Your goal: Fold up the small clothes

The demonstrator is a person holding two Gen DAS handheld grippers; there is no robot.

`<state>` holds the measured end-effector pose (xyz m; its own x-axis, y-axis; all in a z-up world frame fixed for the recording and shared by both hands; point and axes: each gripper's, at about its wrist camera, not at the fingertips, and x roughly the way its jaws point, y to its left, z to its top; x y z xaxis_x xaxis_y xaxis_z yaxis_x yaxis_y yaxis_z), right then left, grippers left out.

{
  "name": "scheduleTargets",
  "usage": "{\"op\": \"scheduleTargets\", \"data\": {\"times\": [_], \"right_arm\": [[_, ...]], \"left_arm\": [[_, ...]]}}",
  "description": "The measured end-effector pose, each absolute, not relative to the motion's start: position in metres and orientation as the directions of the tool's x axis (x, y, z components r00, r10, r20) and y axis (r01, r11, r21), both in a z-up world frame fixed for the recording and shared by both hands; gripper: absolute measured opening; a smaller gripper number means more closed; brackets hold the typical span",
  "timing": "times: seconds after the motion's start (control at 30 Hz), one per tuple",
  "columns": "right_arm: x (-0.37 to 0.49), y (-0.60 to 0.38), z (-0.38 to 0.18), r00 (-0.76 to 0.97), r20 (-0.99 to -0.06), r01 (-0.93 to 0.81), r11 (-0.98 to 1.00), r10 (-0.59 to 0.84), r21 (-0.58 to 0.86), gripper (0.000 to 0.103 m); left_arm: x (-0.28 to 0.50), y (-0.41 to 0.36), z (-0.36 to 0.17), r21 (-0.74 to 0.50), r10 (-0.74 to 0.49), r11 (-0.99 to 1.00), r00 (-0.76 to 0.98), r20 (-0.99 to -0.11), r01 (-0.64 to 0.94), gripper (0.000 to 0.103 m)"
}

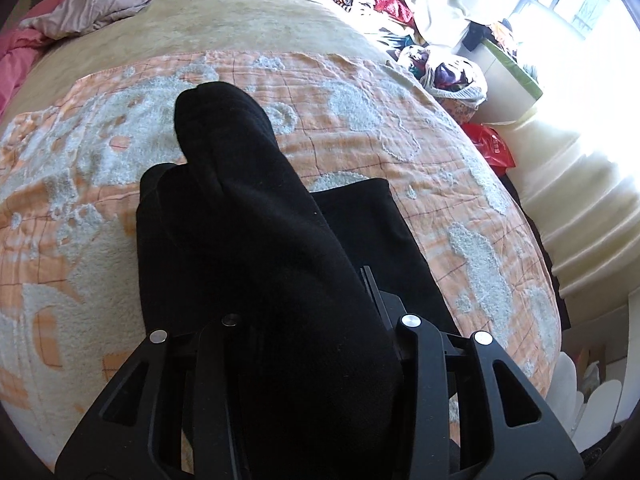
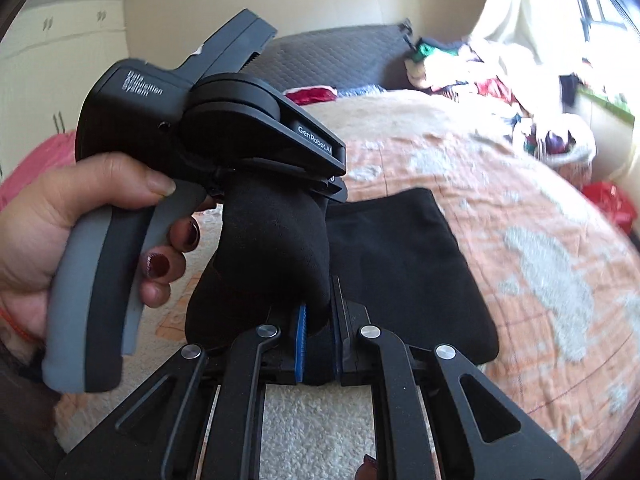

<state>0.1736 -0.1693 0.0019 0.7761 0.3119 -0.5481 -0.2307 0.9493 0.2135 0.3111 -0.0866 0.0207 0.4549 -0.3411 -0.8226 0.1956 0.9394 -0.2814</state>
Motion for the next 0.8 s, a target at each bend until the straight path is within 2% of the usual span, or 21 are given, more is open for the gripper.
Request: {"op": "scheduleTargets", "data": {"times": [0.3,0.5,0.6,0.73,0.8], "right_arm": [[0.181,-0.198,-0.011,0.72,-0.597,-0.139,0.916,0.355,0.377,0.009],[0.178,-0.223,-0.019,0.691,-0.598,-0.079,0.865,0.406,0.496,0.009],[0.181,-0.233,-0.024,0.677,-0.601,-0.051,0.842,0.425,0.537,0.009],[0.184,-0.241,-0.033,0.644,-0.612,-0.01,0.805,0.459,0.593,0.01],[0.187,-0.247,-0.04,0.627,-0.61,0.016,0.775,0.485,0.632,0.01]], "left_arm": [[0.322,-0.121,0.008,-0.227,-0.294,0.953,0.424,-0.856,0.203,0.029],[0.329,-0.138,0.001,-0.21,-0.276,0.957,0.412,-0.868,0.198,0.034],[0.333,-0.144,-0.002,-0.221,-0.282,0.956,0.402,-0.871,0.192,0.043],[0.334,-0.143,-0.001,-0.3,-0.356,0.933,0.39,-0.849,0.2,0.062],[0.332,-0.138,0.004,-0.362,-0.413,0.91,0.388,-0.824,0.2,0.062]]}}
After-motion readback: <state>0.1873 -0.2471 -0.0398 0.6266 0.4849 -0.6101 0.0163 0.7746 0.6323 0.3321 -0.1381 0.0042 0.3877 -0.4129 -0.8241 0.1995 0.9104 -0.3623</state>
